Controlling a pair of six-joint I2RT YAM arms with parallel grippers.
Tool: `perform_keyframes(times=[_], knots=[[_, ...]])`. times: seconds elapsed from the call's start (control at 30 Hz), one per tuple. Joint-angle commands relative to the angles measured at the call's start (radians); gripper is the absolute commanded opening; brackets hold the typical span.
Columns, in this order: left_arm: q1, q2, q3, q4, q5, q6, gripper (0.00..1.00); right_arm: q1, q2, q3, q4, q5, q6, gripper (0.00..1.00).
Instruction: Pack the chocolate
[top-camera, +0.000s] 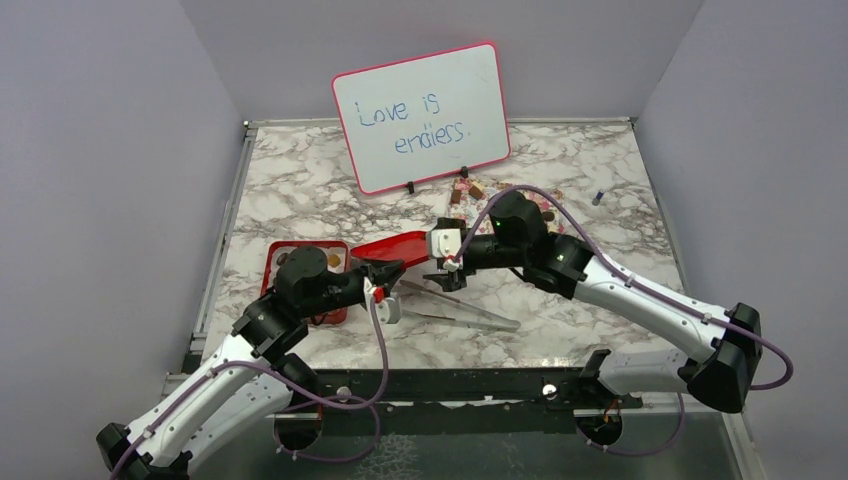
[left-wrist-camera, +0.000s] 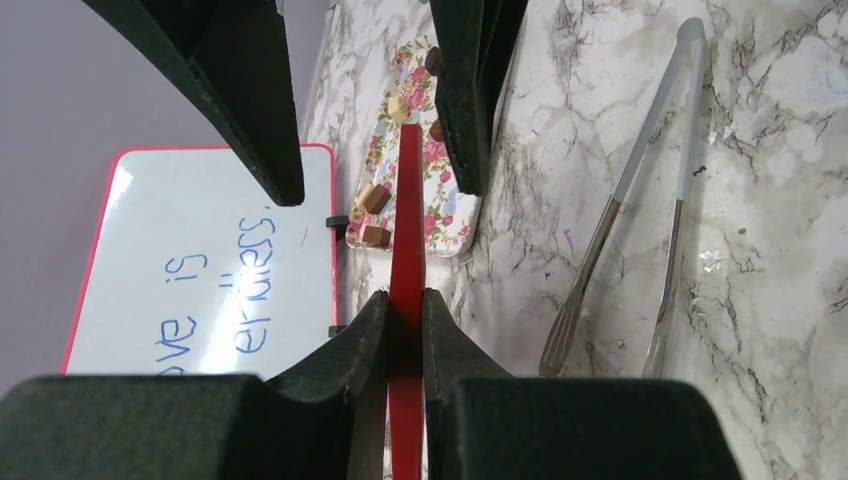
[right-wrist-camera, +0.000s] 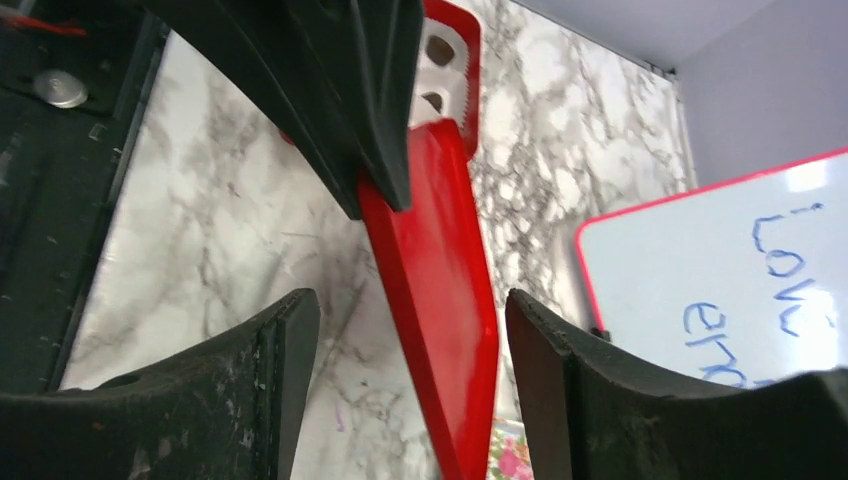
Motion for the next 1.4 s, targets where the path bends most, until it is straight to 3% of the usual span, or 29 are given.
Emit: perform_keyframes(times=[0.0,0.2,0.53,0.57,0.67,0.77,0.8,0.93,0.97,1.0,1.17,1.27,1.37], knots=[[-0.004,-0.038,0.048,-0.022,-0.019,-0.065,0.00,0.003,0.007,0.014,-0.041,0.137,-0.069,0.77],[-0.005,-0.084,0.085,-0.093,0.009,-0.096,0.00,0.004,0.007,-0.030,0.002,0.213,-0.112,0.77],[-0.004,-0.109,0.123,-0.129,0.012,-0.120,0.00,0.003,0.035,-0.072,-0.042,0.277,-0.150,0.63],[-0.005,-0.111,0.126,-0.129,0.008,-0.121,0.00,0.004,0.033,-0.080,-0.026,0.293,-0.147,0.58],[-0.005,-0.106,0.131,-0.129,-0.011,-0.123,0.00,0.004,0.014,-0.110,0.041,0.334,-0.129,0.31],[-0.004,-0.089,0.138,-0.126,-0.045,-0.120,0.06,0.004,-0.027,-0.154,0.100,0.302,-0.086,0.15],[-0.004,-0.082,0.144,-0.123,-0.060,-0.113,0.11,0.004,-0.040,-0.173,0.121,0.288,-0.072,0.10],[-0.005,-0.057,0.166,-0.072,-0.138,-0.083,0.52,0.004,-0.068,-0.220,0.187,0.251,0.013,0.01],[-0.004,-0.053,0.174,-0.056,-0.162,-0.078,0.70,0.003,-0.073,-0.228,0.191,0.243,0.042,0.01],[-0.005,-0.050,0.184,-0.040,-0.188,-0.083,0.95,0.003,-0.074,-0.238,0.207,0.231,0.078,0.01],[-0.005,-0.031,0.216,0.080,-0.377,-0.215,0.99,0.004,-0.033,-0.243,0.269,0.158,0.249,0.01],[-0.004,-0.032,0.204,0.155,-0.463,-0.266,0.99,0.004,0.001,-0.229,0.321,0.182,0.365,0.01],[-0.004,-0.022,0.176,0.273,-0.666,-0.375,0.99,0.004,0.029,-0.203,0.394,0.246,0.526,0.01]])
